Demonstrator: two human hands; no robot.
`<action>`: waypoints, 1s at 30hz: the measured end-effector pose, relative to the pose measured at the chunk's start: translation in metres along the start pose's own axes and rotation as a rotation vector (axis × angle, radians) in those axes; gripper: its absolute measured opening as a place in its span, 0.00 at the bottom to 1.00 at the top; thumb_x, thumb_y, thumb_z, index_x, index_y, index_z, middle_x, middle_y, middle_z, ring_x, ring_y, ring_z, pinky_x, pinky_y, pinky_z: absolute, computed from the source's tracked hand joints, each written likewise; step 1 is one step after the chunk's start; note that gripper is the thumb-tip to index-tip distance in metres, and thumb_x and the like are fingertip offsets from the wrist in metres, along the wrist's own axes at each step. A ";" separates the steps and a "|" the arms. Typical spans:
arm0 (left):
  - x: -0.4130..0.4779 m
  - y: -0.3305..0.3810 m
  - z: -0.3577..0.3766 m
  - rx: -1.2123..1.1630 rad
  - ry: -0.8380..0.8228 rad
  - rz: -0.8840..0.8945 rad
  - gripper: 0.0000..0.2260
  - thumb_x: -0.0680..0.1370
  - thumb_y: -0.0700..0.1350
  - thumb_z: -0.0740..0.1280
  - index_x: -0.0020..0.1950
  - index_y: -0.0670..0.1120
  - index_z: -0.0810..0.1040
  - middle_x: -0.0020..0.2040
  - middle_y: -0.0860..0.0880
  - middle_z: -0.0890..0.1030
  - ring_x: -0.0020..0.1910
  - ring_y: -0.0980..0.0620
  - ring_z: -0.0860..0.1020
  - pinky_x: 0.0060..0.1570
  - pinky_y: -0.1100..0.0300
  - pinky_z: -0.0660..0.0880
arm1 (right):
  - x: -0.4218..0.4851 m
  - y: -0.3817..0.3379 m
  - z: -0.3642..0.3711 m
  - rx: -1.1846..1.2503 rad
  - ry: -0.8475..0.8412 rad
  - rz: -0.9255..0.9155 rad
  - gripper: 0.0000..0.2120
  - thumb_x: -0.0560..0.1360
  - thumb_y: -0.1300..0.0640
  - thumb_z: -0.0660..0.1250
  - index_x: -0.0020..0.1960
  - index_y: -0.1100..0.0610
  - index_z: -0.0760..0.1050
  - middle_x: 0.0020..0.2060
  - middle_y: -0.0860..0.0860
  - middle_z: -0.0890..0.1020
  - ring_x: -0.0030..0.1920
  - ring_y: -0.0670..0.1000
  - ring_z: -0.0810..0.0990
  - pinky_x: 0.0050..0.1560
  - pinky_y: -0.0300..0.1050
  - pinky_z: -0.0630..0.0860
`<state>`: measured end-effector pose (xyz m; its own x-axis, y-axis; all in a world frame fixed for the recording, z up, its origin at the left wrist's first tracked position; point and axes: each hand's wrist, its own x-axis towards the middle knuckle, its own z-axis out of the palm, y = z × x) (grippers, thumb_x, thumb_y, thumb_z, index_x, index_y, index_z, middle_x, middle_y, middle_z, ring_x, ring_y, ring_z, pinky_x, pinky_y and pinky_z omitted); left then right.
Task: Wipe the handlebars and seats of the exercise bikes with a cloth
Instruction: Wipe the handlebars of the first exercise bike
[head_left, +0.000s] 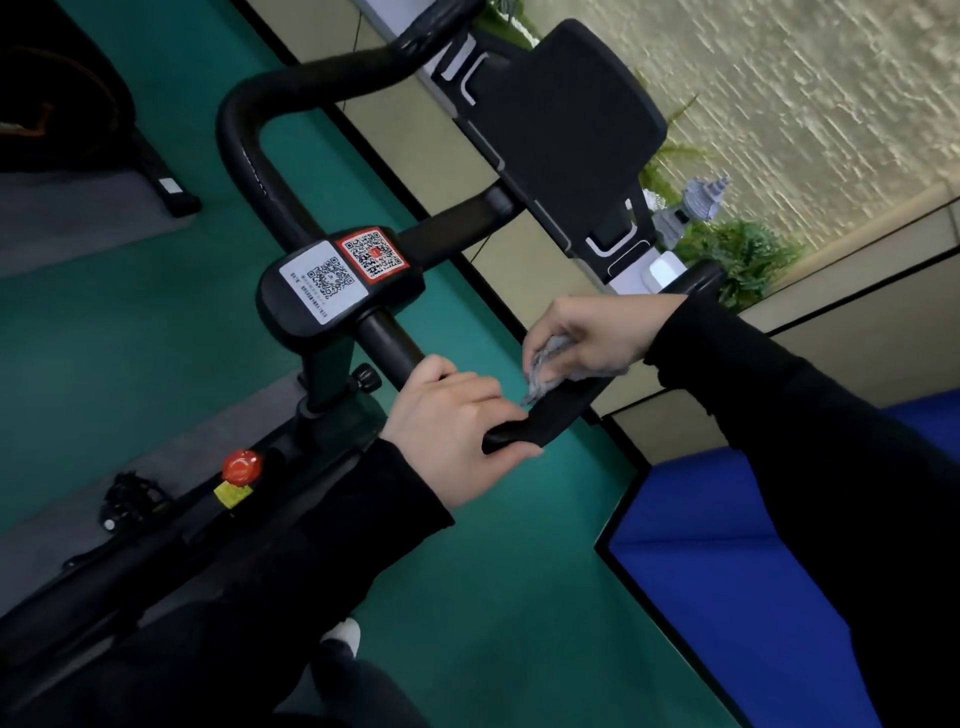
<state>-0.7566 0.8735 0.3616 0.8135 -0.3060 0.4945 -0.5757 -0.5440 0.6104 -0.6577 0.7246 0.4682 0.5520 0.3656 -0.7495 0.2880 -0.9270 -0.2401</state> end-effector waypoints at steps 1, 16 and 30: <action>0.000 0.000 0.000 0.001 0.002 0.004 0.11 0.68 0.58 0.70 0.40 0.52 0.84 0.32 0.55 0.79 0.31 0.52 0.78 0.44 0.59 0.63 | 0.000 -0.004 0.004 0.019 -0.030 -0.038 0.03 0.76 0.66 0.67 0.47 0.60 0.79 0.34 0.51 0.80 0.27 0.39 0.72 0.29 0.30 0.68; 0.013 0.012 -0.004 0.051 -0.137 -0.120 0.18 0.72 0.63 0.61 0.44 0.53 0.83 0.36 0.56 0.81 0.37 0.54 0.80 0.46 0.55 0.69 | -0.036 0.040 0.081 0.071 1.035 -0.165 0.07 0.73 0.67 0.70 0.50 0.61 0.83 0.48 0.52 0.82 0.52 0.50 0.79 0.56 0.40 0.73; 0.041 0.017 0.022 0.014 -0.197 -0.048 0.13 0.72 0.51 0.69 0.52 0.45 0.82 0.40 0.50 0.81 0.37 0.47 0.80 0.36 0.54 0.76 | 0.018 0.004 0.163 0.580 1.979 0.169 0.11 0.72 0.70 0.70 0.54 0.63 0.81 0.47 0.52 0.79 0.48 0.50 0.79 0.54 0.37 0.75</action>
<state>-0.7315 0.8349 0.3789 0.8414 -0.4251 0.3336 -0.5354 -0.5724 0.6211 -0.7742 0.7140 0.3534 0.5663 -0.4986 0.6563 0.1481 -0.7218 -0.6761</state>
